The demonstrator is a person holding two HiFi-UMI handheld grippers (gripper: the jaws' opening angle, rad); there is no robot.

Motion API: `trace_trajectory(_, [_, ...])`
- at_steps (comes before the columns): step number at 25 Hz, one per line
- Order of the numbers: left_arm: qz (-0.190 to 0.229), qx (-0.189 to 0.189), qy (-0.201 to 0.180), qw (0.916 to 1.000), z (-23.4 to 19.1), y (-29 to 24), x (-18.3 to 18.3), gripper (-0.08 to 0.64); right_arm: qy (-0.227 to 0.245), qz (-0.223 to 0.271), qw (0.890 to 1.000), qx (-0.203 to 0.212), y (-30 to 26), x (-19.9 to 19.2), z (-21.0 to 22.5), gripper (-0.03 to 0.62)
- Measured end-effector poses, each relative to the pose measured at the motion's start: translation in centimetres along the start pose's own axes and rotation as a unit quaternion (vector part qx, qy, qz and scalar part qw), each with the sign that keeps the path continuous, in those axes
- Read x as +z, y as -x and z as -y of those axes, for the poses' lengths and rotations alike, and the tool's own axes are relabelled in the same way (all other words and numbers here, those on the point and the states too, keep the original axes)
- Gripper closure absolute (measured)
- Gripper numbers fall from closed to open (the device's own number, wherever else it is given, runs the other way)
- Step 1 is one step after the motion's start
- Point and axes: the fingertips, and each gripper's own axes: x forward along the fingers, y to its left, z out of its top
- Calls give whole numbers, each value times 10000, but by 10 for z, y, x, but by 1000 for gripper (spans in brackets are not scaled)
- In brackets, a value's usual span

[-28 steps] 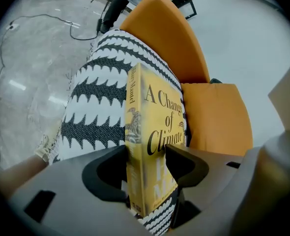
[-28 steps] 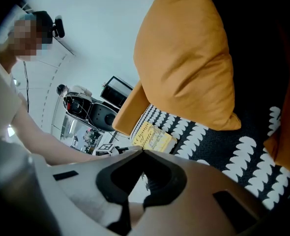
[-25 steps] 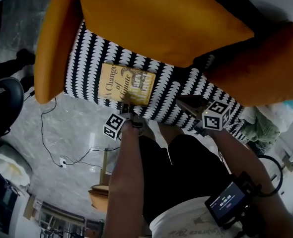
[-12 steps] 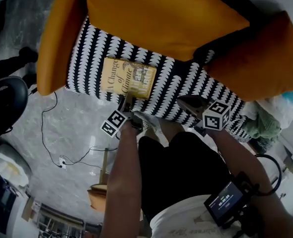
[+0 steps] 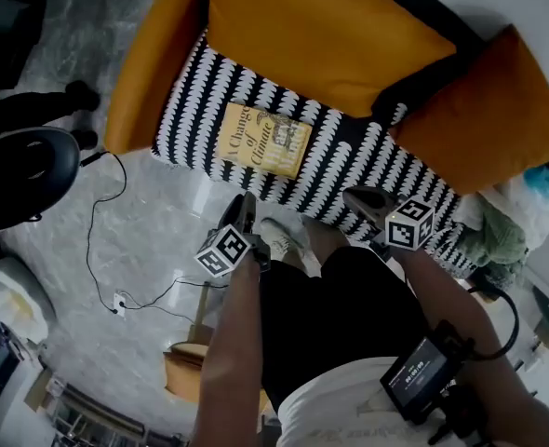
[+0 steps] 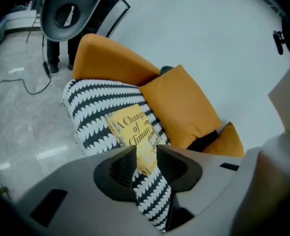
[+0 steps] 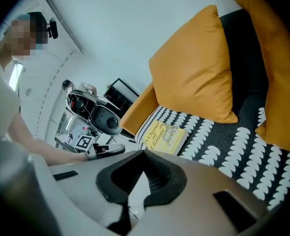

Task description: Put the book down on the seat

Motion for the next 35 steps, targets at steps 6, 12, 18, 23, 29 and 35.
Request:
trace_trajectory(6, [186,-287,-630,9974,20,76,7,464,273,87,9996,36,11,-3,-37,578])
trace_trajectory(12, [242,-238,-985,9946,27,157,8,526,531,147,9984,84,35,-4,-99,578])
trace_trajectory(18, [157,-503,-1730,9835,57,203,9,545,868,232,9959,121,46,6,-142,578])
trace_trajectory(23, [206,-770,-1826,9799,80,242,9,548,994,497,9938,82,66,16,-179,578])
trace_trajectory(29, [512,-1055,-1902,9747,109,278,28,548,1182,832,9893,213,77,32,-214,578])
trace_trajectory(35, [646,-1294,-2247,9636,140,307,30,549,1640,1219,9785,300,105,51,-252,578])
